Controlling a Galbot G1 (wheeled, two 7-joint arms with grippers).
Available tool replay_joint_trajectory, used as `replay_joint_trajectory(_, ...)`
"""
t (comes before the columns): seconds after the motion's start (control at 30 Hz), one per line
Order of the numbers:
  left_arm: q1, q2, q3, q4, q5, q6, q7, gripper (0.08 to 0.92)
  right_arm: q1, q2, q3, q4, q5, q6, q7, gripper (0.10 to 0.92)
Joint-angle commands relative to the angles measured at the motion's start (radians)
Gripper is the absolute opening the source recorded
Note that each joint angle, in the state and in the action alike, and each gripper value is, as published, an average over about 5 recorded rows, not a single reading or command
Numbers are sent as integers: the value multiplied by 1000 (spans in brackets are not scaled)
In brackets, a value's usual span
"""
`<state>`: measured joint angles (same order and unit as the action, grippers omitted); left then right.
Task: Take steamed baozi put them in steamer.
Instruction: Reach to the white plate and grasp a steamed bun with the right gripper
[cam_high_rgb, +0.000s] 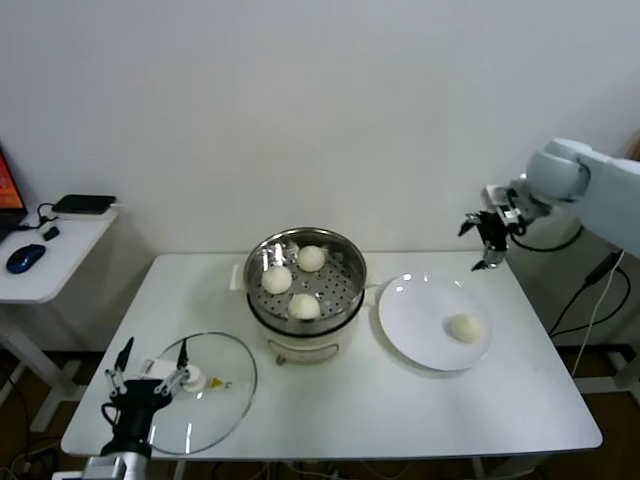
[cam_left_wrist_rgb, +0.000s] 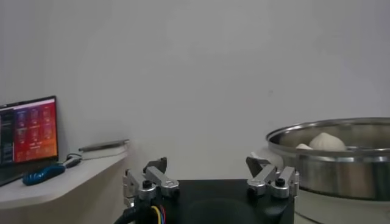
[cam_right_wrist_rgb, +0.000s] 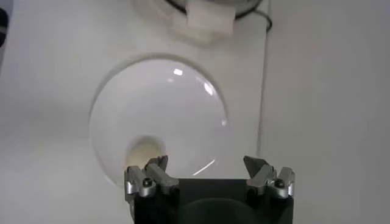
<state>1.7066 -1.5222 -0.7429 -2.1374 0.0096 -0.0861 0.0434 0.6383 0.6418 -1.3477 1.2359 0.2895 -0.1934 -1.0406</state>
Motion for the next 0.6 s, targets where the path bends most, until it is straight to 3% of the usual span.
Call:
replay_joint_trajectory(0.03, -1, -2, 0, 6, 3, -1, 1, 823, -383, -105, 258, -30, -95, -161, 52, 823)
replay_joint_trajectory(0.6, -1, -4, -13, 12, 11, 0, 0, 823, -557, 87, 391, -251, -230, -88, 8, 823)
